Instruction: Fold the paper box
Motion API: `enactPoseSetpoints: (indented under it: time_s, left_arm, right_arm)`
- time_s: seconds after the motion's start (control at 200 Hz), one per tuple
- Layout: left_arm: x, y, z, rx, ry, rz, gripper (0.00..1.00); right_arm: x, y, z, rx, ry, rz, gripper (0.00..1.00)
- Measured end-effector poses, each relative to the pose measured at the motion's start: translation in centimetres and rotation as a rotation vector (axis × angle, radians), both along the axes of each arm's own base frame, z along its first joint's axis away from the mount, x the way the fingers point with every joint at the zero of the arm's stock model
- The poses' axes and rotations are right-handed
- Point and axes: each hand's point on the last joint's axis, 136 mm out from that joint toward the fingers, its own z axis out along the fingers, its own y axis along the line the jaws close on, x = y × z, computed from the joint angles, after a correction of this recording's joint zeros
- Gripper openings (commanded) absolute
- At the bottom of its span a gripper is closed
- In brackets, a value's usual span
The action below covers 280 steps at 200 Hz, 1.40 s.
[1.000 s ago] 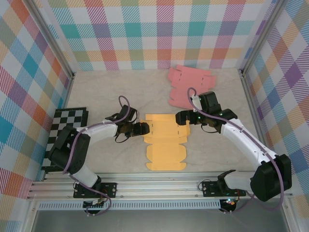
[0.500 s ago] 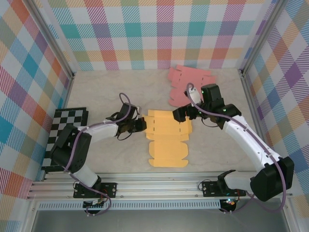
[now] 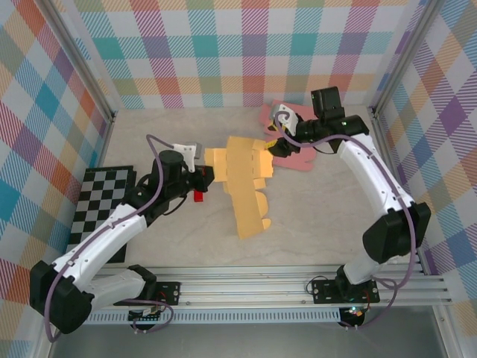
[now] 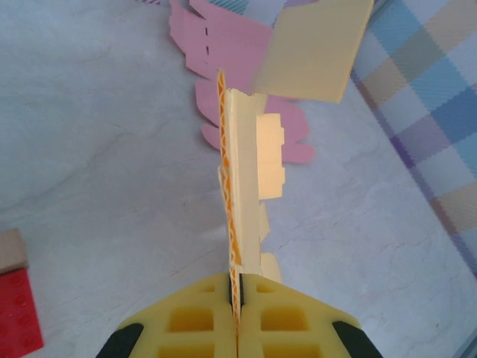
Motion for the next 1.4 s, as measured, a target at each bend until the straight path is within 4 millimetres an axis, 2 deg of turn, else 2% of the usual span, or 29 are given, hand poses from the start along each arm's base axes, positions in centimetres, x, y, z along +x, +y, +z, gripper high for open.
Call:
enactPoseSetpoints:
  time_s: [0.17, 0.375, 0.495, 0.845, 1.01, 1.225, 1.4]
  left_arm:
    - [-1.7, 0.0, 0.3, 0.087, -0.043, -0.074, 0.0]
    - [-3.8, 0.1, 3.5, 0.065, -0.191, -0.138, 0.0]
    - [-4.3, 0.3, 4.5, 0.055, -0.244, -0.145, 0.0]
    - [-4.2, -0.2, 3.5, 0.119, -0.256, -0.199, 0.0]
    - [-4.4, -0.4, 3.9, 0.126, -0.275, -0.225, 0.0]
    - [-4.7, -0.6, 4.1, 0.12, -0.282, -0.246, 0.0]
    - [-5.0, -0.7, 4.4, 0.112, -0.296, -0.26, 0.0]
  right_arm:
    - [0.0, 0.8, -2.2, -0.016, -0.02, 0.128, 0.52]
    - [0.1, 1.3, -3.2, -0.037, -0.027, 0.199, 0.53]
    - [-0.2, 1.4, -3.5, -0.047, -0.026, 0.217, 0.54]
    - [-1.0, 2.4, -4.2, -0.096, -0.042, 0.242, 0.55]
    - [-1.2, 2.8, -4.9, -0.113, -0.034, 0.261, 0.54]
    - [-0.8, 2.8, -6.9, -0.141, 0.009, 0.272, 0.54]
    - [-0.8, 2.6, -7.4, -0.157, 0.018, 0.272, 0.53]
